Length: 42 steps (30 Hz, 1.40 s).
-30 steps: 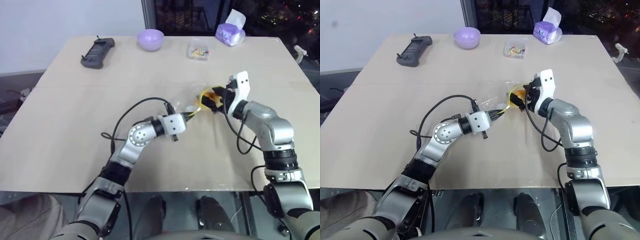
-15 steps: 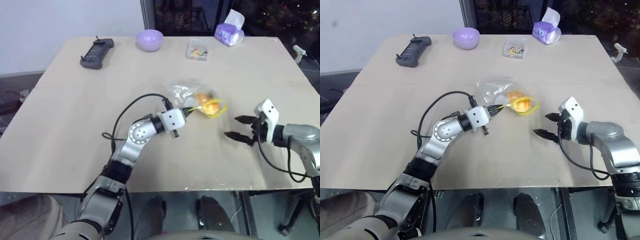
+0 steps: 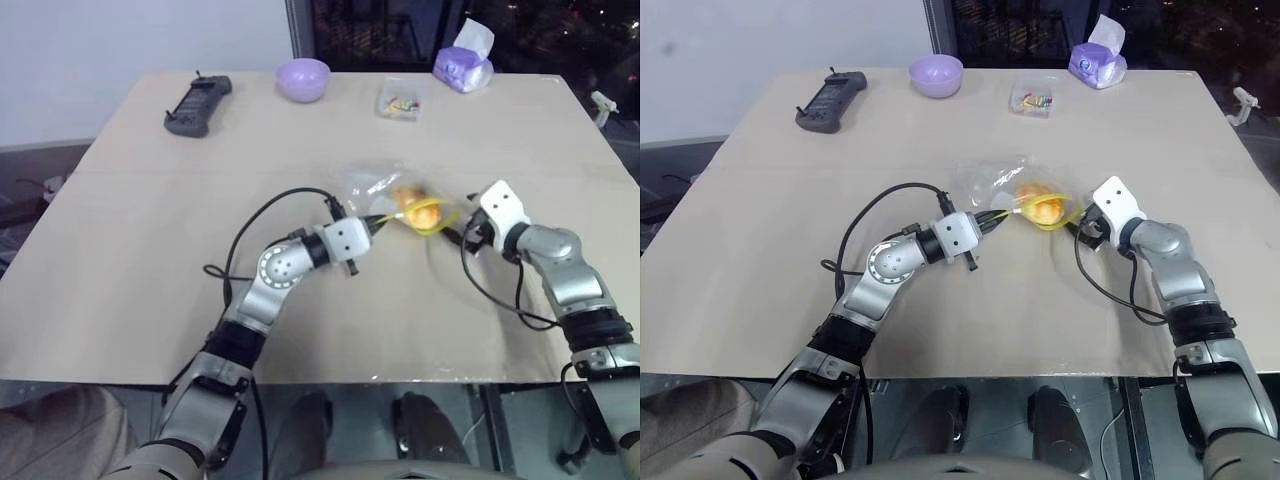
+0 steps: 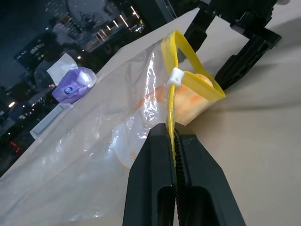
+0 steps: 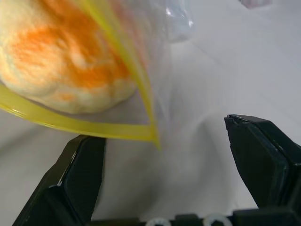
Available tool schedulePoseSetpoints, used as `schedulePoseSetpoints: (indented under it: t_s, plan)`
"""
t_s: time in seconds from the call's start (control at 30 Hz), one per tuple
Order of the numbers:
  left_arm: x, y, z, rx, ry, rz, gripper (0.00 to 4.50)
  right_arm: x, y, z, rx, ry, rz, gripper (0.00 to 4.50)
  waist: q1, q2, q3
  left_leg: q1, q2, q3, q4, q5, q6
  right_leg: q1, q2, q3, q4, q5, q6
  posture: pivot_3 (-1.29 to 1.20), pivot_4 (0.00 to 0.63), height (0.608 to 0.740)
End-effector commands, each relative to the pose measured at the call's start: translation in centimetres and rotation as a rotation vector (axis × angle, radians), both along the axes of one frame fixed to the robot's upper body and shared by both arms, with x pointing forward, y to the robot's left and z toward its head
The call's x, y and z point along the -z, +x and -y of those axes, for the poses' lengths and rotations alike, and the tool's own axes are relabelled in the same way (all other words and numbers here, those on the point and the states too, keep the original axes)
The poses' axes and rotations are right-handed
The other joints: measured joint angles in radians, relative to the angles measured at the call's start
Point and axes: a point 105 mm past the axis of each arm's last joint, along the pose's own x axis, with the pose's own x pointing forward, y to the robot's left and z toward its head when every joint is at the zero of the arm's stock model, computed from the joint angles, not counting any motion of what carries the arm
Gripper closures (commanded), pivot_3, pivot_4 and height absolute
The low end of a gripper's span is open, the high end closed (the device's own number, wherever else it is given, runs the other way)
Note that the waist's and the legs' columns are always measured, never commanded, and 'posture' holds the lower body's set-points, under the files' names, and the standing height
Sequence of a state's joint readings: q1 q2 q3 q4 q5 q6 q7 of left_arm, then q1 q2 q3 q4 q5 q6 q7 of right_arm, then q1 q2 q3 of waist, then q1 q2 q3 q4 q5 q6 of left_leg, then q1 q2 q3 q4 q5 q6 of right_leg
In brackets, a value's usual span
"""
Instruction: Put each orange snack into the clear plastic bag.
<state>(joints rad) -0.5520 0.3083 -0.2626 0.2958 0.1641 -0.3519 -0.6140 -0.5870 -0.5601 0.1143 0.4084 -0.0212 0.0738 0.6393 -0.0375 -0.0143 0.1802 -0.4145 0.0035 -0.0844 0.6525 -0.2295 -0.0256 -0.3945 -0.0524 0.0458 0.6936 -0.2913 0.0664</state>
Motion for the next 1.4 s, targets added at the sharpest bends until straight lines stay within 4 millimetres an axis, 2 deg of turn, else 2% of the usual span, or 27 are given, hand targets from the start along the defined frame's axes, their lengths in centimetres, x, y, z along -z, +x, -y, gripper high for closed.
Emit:
schedulePoseSetpoints:
  t_s: [0.03, 0.07, 0.13, 0.17, 0.2, 0.23, 0.37, 0.57, 0.77, 0.87, 1.0, 1.2, 1.3, 1.4]
  plan:
    - [-1.1, -0.2, -0.1, -0.003, -0.028, 0.033, 4.50, -0.9, 0.4, -0.5, -0.033, -0.027, 0.060, 0.65, -0.001, 0.000, 0.000, 0.000, 0.000, 0.000, 0.000, 0.000, 0.000, 0.000, 0.000, 0.000, 0.000, 0.000, 0.000, 0.00, 0.150, 0.740]
    - [-1.1, -0.2, -0.2, -0.005, -0.028, 0.033, 4.50, -0.8, 0.4, -0.5, -0.041, -0.027, 0.058, 0.95, -0.001, 0.000, 0.000, 0.000, 0.000, 0.000, 0.000, 0.000, 0.000, 0.000, 0.000, 0.000, 0.000, 0.000, 0.000, 0.00, 0.150, 0.740]
    - [-1.1, -0.1, -0.3, -0.009, -0.027, 0.034, 4.50, -0.8, 0.4, -0.5, -0.050, -0.034, 0.065, 2.03, -0.002, 0.000, 0.000, 0.000, 0.000, 0.000, 0.000, 0.000, 0.000, 0.000, 0.000, 0.000, 0.001, 0.000, 0.000, 0.00, 0.150, 0.740]
    - [-1.1, -0.1, -0.3, -0.010, -0.027, 0.034, 4.50, -0.8, 0.4, -0.6, -0.051, -0.037, 0.069, 2.24, -0.002, 0.000, 0.000, 0.000, 0.000, 0.000, 0.000, 0.000, 0.000, 0.000, 0.000, 0.000, 0.001, 0.000, 0.000, 0.00, 0.150, 0.740]
    - [-1.1, -0.1, -0.4, -0.012, -0.027, 0.035, 4.50, -0.8, 0.4, -0.5, -0.050, -0.035, 0.072, 2.90, -0.002, 0.000, 0.000, 0.000, 0.000, 0.000, 0.000, 0.000, 0.000, 0.000, 0.000, 0.000, 0.001, 0.000, 0.000, 0.00, 0.150, 0.740]
    - [-1.1, -0.1, -0.4, -0.014, -0.026, 0.035, 4.50, -0.8, 0.4, -0.5, -0.049, -0.038, 0.075, 3.31, -0.002, 0.000, 0.000, 0.000, 0.000, 0.000, 0.000, 0.000, 0.000, 0.000, 0.000, 0.000, 0.001, 0.000, 0.000, 0.00, 0.150, 0.740]
    - [-1.0, -0.1, -0.6, -0.017, -0.023, 0.036, 4.50, -0.9, 0.6, 0.0, -0.031, -0.040, 0.094, 4.36, -0.002, 0.000, 0.000, 0.000, 0.000, 0.000, 0.000, 0.000, 0.000, 0.000, 0.000, 0.000, 0.001, 0.000, 0.000, 0.00, 0.150, 0.740]
    - [-1.1, 0.2, -0.8, -0.021, -0.014, 0.042, 4.50, -2.2, 1.1, 0.5, 0.002, -0.035, 0.150, 4.36, -0.003, 0.000, 0.000, 0.000, 0.000, 0.000, 0.000, 0.000, 0.000, 0.000, 0.000, 0.000, 0.001, 0.000, 0.000, 0.00, 0.150, 0.740]
    - [-2.0, 1.0, -1.3, -0.048, -0.019, 0.066, 4.50, -4.9, 1.3, 1.2, 0.019, -0.029, 0.234, 4.36, -0.003, 0.000, 0.000, 0.000, 0.000, 0.000, 0.000, 0.000, 0.000, 0.000, 0.000, 0.000, 0.001, 0.000, 0.000, 0.00, 0.150, 0.740]
    - [-3.4, 1.9, -2.0, -0.082, -0.061, 0.084, 4.50, -7.3, 1.1, 1.4, 0.011, -0.026, 0.290, 4.36, -0.002, 0.000, 0.000, 0.000, 0.000, 0.000, 0.000, 0.000, 0.000, 0.000, 0.000, 0.000, 0.000, 0.000, 0.000, 0.00, 0.150, 0.740]
    - [-7.5, 3.5, -2.7, -0.128, -0.167, 0.137, 4.50, -10.7, 0.2, 1.6, -0.024, -0.012, 0.340, 4.36, -0.002, 0.000, 0.000, -0.001, 0.000, 0.000, 0.000, 0.000, 0.000, 0.000, 0.000, 0.000, 0.000, 0.000, 0.000, 0.00, 0.150, 0.740]
    - [-11.8, 4.8, -3.8, -0.179, -0.195, 0.252, 4.50, -13.7, -0.6, 2.2, -0.039, -0.063, 0.377, 4.36, -0.003, 0.000, 0.001, -0.001, 0.000, 0.000, 0.000, 0.000, 0.000, 0.000, 0.000, -0.001, -0.001, 0.000, 0.000, 0.00, 0.150, 0.740]
    - [-12.7, 5.0, -4.1, -0.184, -0.203, 0.276, 4.50, -15.0, -0.8, 2.4, -0.031, -0.074, 0.405, 4.36, -0.005, 0.000, 0.001, -0.001, 0.000, 0.000, -0.001, 0.000, 0.000, -0.001, 0.000, 0.000, -0.001, 0.000, 0.000, 0.00, 0.150, 0.740]
    - [-12.6, 5.1, -3.9, -0.177, -0.200, 0.276, 4.50, -16.0, -1.2, 2.1, -0.042, -0.085, 0.425, 4.36, -0.004, 0.000, 0.001, -0.001, 0.000, 0.000, -0.001, 0.000, 0.000, -0.001, 0.000, 0.000, -0.001, 0.000, 0.000, 0.00, 0.150, 0.740]
